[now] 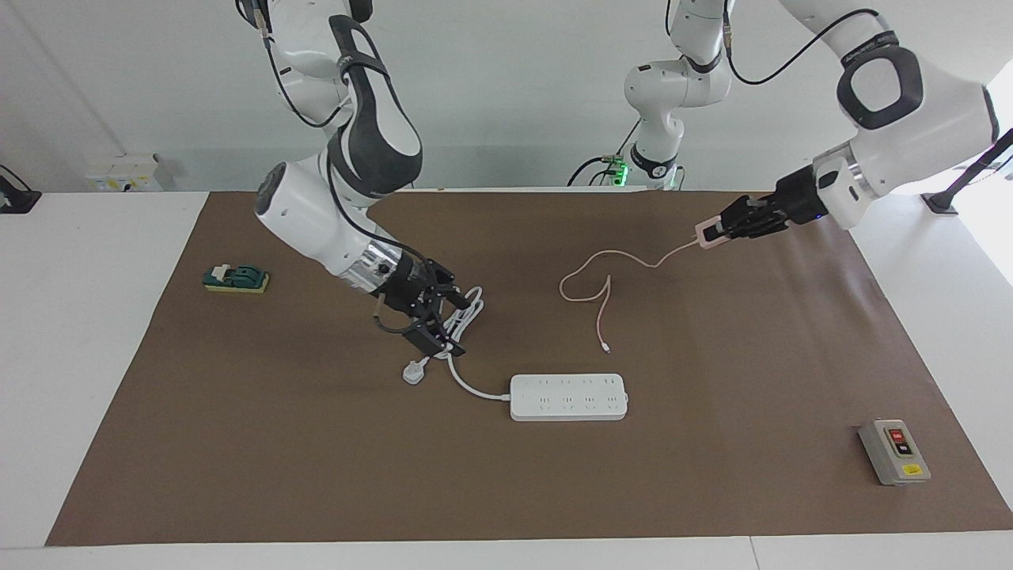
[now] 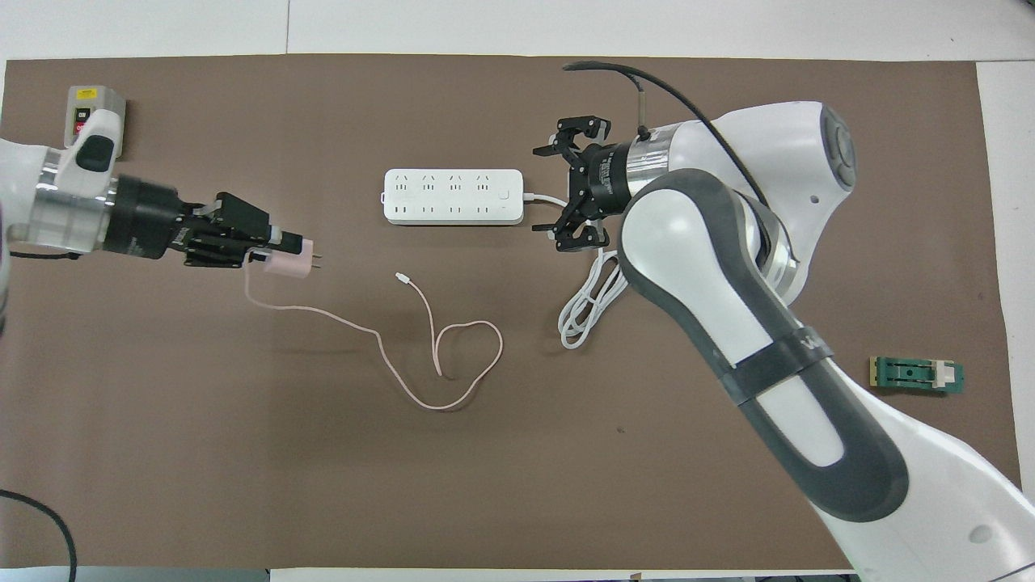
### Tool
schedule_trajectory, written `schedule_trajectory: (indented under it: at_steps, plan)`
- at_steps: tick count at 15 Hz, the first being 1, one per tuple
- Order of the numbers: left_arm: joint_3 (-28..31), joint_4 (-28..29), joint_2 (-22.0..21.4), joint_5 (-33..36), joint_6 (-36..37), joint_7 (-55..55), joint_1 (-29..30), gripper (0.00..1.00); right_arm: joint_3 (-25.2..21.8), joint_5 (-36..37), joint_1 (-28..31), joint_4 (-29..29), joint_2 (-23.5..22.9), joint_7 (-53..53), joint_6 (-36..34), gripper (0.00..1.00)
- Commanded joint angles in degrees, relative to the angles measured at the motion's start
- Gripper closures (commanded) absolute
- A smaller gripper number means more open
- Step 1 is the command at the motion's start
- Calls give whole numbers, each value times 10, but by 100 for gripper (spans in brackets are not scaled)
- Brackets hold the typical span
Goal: Plug charger into power strip
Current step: 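Pull the charger back with the left gripper while the right gripper retracts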
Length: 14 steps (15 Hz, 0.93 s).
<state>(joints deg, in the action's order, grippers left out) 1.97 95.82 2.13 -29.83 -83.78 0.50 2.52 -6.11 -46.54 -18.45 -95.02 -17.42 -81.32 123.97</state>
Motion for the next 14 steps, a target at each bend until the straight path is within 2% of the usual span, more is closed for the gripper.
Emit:
schedule_trajectory:
  at_steps: [1, 4, 5, 7, 9, 11, 14]
  plan:
    - [-6, -47, 8, 95, 33, 0, 8, 100, 5, 22, 38, -1, 20, 1, -46, 0]
    - [-7, -42, -5, 136, 13, -1, 6, 100, 5, 59, 72, -1, 39, 35, -88, 0]
    - [-8, -35, -11, 155, -19, 3, 3, 100, 5, 70, 84, 0, 43, 62, -109, 0]
    - [-11, -23, -13, 162, -67, 6, -6, 100, 5, 96, 112, 8, 49, 138, -152, 0]
    - [-13, -24, -13, 163, -67, 43, -10, 100, 5, 138, 135, 9, 58, 245, -192, 0]
    - [-12, -23, -13, 180, -70, 61, -42, 100, 4, 177, 148, 9, 66, 336, -223, 0]
    - [-13, -5, -20, 188, -89, 88, -49, 100, 1, 251, 155, 8, 78, 450, -247, 0]
